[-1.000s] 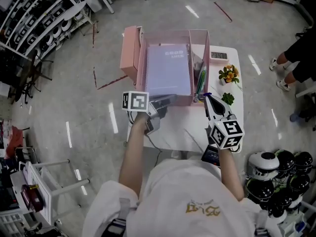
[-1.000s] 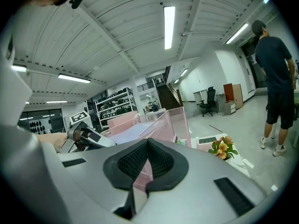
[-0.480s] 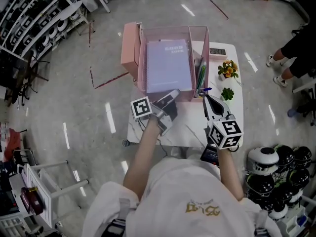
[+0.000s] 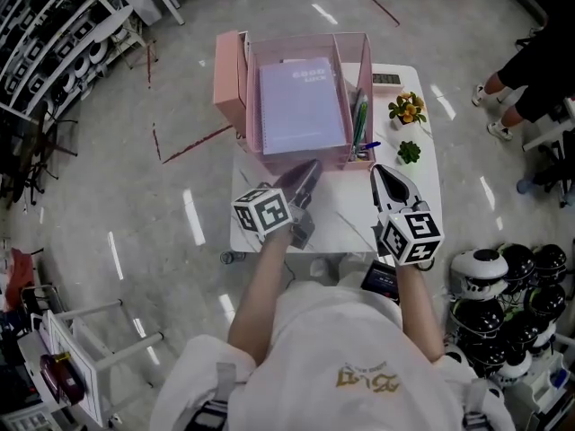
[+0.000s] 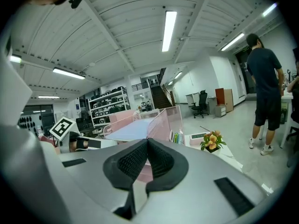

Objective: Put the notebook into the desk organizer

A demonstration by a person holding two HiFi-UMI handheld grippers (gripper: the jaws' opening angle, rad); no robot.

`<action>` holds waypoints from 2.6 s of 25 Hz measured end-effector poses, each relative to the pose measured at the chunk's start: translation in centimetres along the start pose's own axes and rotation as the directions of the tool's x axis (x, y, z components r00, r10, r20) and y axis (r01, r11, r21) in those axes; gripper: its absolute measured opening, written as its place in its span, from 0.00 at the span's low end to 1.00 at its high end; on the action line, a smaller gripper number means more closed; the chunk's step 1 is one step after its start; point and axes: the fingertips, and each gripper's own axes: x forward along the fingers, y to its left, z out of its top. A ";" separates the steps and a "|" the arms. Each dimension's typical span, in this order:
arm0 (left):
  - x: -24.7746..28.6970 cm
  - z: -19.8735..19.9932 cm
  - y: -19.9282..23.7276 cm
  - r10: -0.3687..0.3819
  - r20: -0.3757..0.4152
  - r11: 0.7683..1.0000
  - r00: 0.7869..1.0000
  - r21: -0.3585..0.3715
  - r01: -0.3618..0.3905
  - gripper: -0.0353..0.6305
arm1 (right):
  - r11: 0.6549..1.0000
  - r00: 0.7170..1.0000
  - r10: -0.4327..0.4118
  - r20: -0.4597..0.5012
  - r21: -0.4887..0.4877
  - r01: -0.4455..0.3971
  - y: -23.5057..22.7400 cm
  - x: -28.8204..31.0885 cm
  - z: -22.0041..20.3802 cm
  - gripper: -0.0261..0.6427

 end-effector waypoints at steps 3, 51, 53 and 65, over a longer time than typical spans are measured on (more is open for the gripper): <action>-0.9 -0.1 -1.5 0.045 -0.022 0.970 0.999 0.238 -0.038 0.07 | 0.999 0.999 -0.035 0.020 -0.020 0.035 0.2 -1.1 0.0 0.06; -5.0 -2.0 -10.7 0.229 0.215 0.891 0.949 0.346 -0.294 0.08 | 0.999 0.995 0.011 0.096 -0.033 -0.008 -1.6 -10.5 1.6 0.06; -5.0 -2.0 -10.8 0.227 0.216 0.892 0.950 0.346 -0.292 0.08 | 0.999 0.995 0.013 0.096 -0.034 -0.009 -1.6 -10.5 1.6 0.06; -5.2 -1.7 -10.7 0.227 0.225 0.890 0.948 0.347 -0.295 0.08 | 1.000 0.994 0.007 0.105 -0.026 -0.004 -1.7 -10.5 1.8 0.06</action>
